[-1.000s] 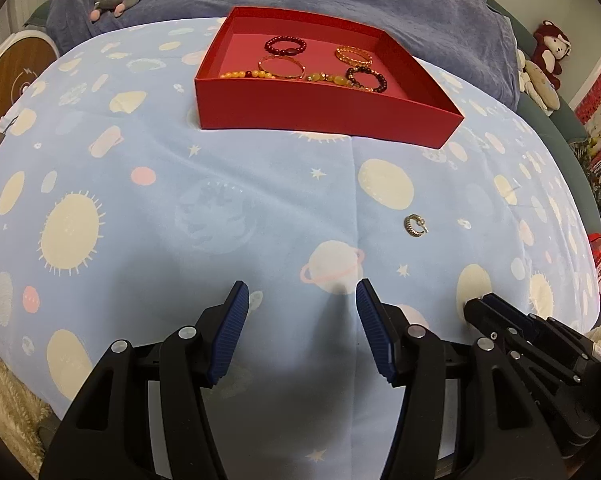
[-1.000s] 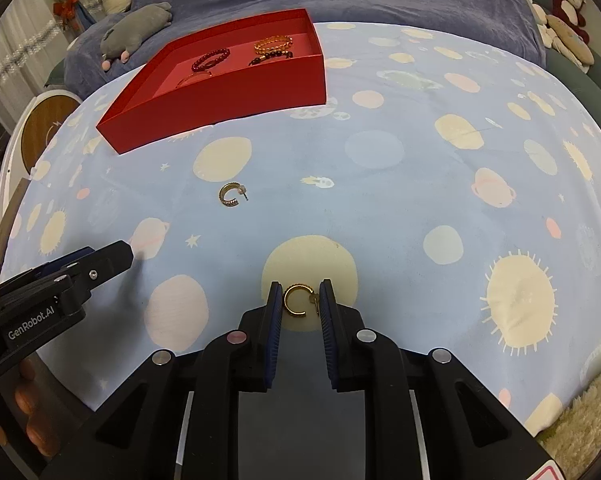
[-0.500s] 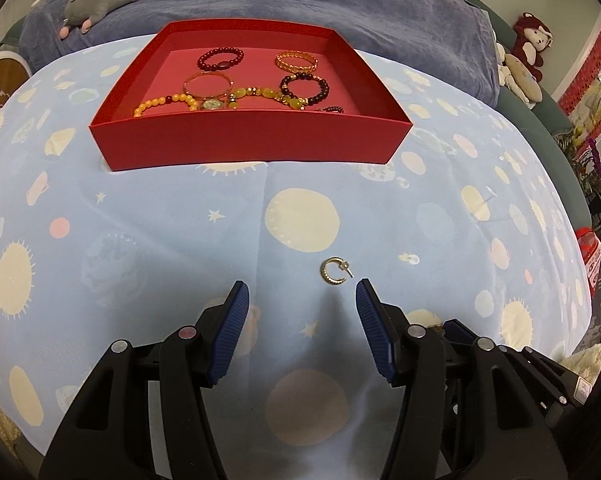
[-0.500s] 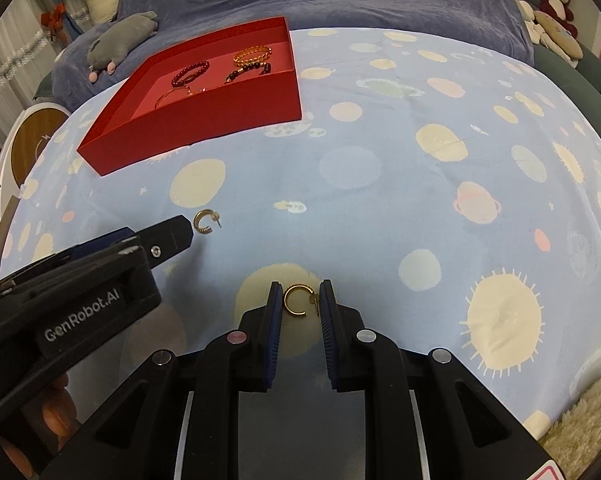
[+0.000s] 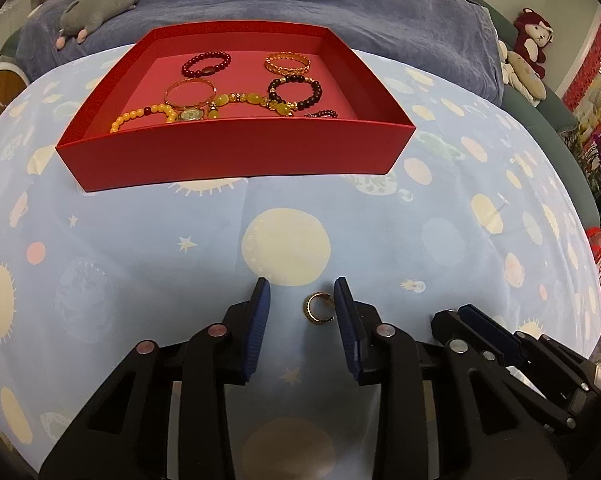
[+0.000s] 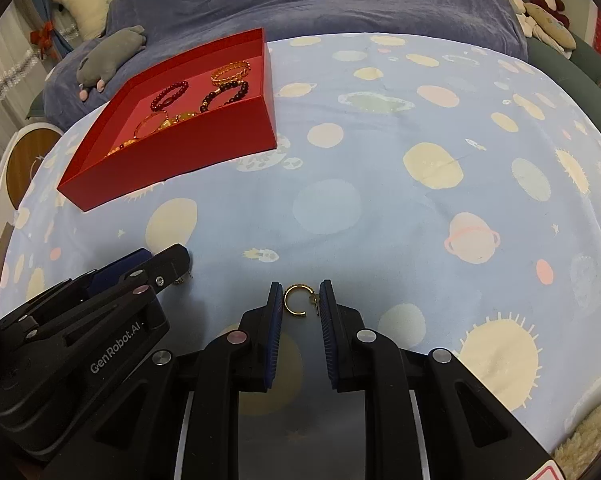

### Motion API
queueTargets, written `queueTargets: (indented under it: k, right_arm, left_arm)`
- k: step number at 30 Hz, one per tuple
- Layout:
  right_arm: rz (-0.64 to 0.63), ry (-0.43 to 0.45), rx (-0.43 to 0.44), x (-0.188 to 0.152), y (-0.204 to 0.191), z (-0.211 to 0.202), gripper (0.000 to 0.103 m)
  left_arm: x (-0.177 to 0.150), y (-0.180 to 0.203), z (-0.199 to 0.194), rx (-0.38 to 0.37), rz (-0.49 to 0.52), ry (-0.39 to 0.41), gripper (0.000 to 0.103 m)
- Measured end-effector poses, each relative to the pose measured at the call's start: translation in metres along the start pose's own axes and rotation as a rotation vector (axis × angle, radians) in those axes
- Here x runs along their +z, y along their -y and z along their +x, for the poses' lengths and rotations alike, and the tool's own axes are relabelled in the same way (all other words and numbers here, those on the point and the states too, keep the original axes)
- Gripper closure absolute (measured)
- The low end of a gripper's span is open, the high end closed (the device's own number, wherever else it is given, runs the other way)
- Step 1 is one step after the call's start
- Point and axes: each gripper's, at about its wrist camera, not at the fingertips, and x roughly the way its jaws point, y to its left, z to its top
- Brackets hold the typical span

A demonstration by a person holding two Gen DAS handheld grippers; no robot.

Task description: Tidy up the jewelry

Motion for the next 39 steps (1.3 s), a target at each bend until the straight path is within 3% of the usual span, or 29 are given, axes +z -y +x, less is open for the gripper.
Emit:
queueTargets:
  k: [5, 10, 13, 26, 39]
  right_arm:
    - [0.009, 0.0, 0.0, -0.002, 0.002, 0.0, 0.085]
    - [-0.007, 0.008, 0.013, -0.006, -0.004, -0.004, 0.085]
    - [-0.031, 0.009, 0.019, -0.009, -0.01, -0.006, 0.085]
    - [-0.071, 0.002, 0.045, -0.021, -0.026, -0.011, 0.086]
    - [-0.088, 0.007, 0.067, -0.023, -0.034, -0.014, 0.086]
  left_arm:
    - [-0.003, -0.006, -0.003, 0.004, 0.013, -0.001, 0.087]
    - [-0.008, -0.013, -0.008, -0.001, 0.001, -0.013, 0.09]
    - [-0.014, -0.02, -0.013, 0.006, -0.01, -0.02, 0.1]
    - [-0.036, -0.064, -0.038, 0.028, -0.079, -0.027, 0.1]
    - [-0.039, -0.066, -0.041, 0.024, -0.085, -0.026, 0.101]
